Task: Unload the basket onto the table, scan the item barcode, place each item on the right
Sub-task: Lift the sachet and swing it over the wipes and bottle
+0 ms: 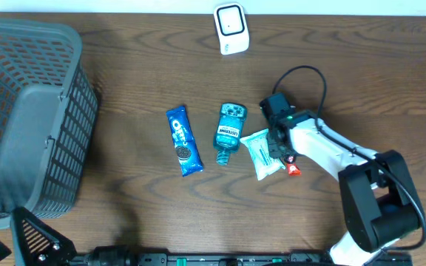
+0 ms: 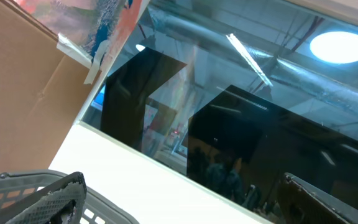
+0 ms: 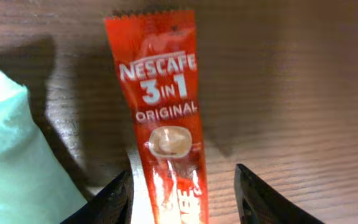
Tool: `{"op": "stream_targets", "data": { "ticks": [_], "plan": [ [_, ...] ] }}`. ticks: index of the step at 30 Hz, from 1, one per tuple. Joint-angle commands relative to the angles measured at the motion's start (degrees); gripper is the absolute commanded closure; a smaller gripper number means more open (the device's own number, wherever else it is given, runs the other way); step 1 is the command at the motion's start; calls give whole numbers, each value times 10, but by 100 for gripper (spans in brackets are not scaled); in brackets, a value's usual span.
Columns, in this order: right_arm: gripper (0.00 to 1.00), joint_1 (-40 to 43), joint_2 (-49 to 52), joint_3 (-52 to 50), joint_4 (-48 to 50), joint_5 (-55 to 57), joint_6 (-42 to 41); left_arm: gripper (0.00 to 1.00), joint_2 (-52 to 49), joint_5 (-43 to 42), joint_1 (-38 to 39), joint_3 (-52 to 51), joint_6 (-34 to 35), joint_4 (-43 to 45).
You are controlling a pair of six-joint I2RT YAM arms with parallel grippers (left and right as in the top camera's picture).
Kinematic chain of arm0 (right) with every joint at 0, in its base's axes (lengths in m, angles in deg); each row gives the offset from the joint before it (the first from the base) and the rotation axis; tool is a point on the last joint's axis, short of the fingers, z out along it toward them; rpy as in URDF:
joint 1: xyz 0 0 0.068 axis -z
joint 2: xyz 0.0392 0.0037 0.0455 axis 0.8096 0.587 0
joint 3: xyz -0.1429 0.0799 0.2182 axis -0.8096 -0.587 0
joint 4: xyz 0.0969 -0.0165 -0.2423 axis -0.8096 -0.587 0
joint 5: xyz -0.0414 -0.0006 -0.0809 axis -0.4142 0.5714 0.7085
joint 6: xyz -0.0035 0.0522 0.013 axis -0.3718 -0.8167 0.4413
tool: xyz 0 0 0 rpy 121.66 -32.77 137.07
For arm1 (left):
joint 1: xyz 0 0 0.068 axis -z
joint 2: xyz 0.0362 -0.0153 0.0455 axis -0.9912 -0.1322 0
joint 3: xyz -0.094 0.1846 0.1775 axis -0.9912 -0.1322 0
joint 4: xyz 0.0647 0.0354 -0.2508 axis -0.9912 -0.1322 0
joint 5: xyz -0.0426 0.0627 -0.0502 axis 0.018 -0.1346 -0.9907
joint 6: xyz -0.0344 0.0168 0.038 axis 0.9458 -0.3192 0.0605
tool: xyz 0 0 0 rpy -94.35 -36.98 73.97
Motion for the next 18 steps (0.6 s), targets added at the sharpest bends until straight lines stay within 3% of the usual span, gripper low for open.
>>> {"op": "stream_targets", "data": {
  "ticks": [1, 8, 14, 18],
  "plan": [
    [50, -17, 91, -13, 0, 22, 27, 2, 2, -7, -2, -1, 1, 7],
    [51, -16, 216, -13, -12, 13, 63, 2, 2, -7, -2, -1, 0, 7],
    [28, -16, 219, -9, -63, -154, 63, 2, 2, -7, -2, -1, 0, 7],
    [28, -16, 219, -8, -93, -256, 63, 2, 2, -7, -2, -1, 0, 7]
  ]
}}
